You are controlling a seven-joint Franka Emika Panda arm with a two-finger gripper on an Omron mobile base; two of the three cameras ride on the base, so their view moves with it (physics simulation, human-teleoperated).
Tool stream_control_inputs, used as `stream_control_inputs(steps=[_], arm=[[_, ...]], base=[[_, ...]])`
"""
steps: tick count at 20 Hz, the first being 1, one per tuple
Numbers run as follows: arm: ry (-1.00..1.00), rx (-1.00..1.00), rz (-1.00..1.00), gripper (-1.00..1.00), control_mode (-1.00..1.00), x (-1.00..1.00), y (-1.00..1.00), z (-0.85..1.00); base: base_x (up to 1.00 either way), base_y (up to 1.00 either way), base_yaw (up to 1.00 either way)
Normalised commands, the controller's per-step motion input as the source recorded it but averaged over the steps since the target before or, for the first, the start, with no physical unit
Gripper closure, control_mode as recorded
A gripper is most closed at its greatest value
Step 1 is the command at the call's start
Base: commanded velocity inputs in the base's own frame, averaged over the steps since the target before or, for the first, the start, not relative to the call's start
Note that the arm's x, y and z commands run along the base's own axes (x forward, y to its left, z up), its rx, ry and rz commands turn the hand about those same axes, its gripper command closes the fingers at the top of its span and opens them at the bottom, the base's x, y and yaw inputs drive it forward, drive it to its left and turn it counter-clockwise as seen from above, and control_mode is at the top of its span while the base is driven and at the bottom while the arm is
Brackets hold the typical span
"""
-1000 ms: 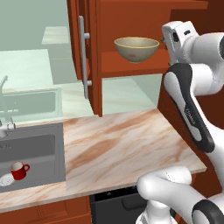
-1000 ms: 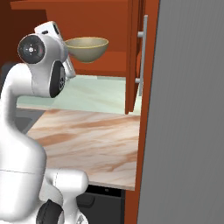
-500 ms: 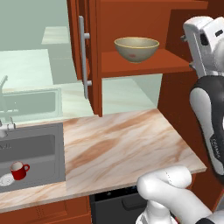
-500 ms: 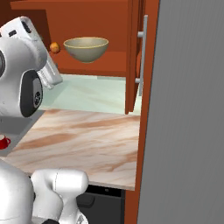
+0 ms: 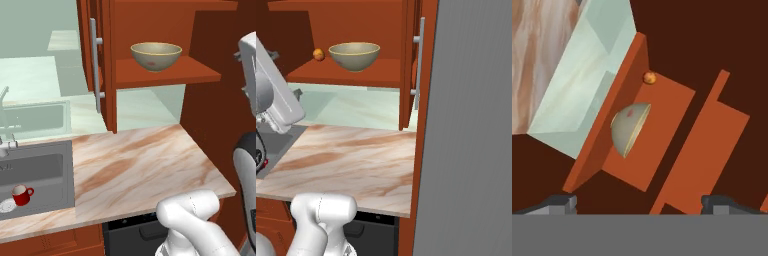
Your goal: Pick the mug and place it in the sink. Pick the bowl and place it in the open cabinet and then close the cabinet.
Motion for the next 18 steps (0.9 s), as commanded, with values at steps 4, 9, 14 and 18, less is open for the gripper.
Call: stream_control_inputs(steps=[4, 9, 14, 18], arm=[[-0.06, 0.0, -0.01, -1.0, -1.0, -0.45, -0.11, 0.19], [-0.05, 0.0, -0.02, -1.0, -1.0, -0.34, -0.21, 0.12], [-0.01, 0.0, -0.02, -1.0, -1.0, -0.21, -0.32, 0.03], [0.0, 0.0, -0.02, -1.0, -1.0, -0.13, -0.42, 0.0]], base=[[0.0, 0.0, 0.0], [0.0, 0.0, 0.0], [0.0, 0.0, 0.0], [0.0, 0.0, 0.0]])
